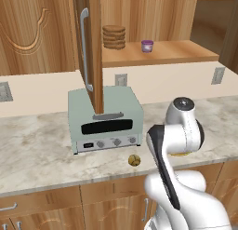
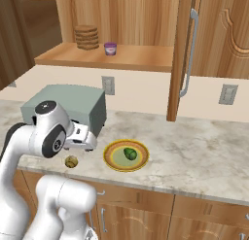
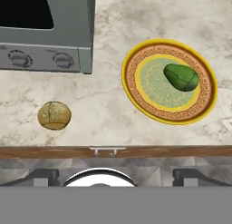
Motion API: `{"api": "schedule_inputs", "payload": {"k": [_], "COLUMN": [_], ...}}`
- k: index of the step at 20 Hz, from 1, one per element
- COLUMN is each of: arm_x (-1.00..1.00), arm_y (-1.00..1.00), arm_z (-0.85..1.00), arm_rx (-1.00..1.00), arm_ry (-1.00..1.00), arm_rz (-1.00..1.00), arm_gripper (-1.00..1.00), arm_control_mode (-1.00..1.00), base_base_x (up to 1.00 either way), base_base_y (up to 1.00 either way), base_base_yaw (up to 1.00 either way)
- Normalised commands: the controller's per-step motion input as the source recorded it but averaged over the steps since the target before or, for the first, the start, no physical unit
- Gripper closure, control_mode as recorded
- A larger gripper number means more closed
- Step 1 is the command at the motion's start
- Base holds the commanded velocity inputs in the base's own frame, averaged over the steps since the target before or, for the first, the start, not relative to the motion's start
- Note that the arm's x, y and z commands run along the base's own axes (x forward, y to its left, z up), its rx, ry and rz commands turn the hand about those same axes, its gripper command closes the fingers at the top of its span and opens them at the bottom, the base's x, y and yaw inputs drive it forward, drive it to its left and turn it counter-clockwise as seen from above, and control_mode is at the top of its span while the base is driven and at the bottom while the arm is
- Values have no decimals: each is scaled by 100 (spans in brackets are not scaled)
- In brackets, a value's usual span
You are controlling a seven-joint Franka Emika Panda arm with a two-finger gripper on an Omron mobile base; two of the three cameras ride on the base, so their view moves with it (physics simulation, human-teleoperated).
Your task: Pick the avocado and bread from the counter and place them on the plate. Then pick the jam from the cabinet and place it next to the plate. Lastly close the cabinet door.
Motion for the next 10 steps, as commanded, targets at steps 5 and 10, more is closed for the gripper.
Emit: {"api": "schedule_inputs", "payload": {"k": [5,10], "arm_x": [-1,0], "arm_y": [33,7], "arm_z": [0,-12], "arm_rx": [0,0], "arm_ry": [0,0], "arm_rz": [0,0], "arm_gripper": [-100,-100], "arm_control_mode": [-100,-100], "base_base_x": [0,0], "base_base_y": [0,0], "base_base_yaw": [0,0]}}
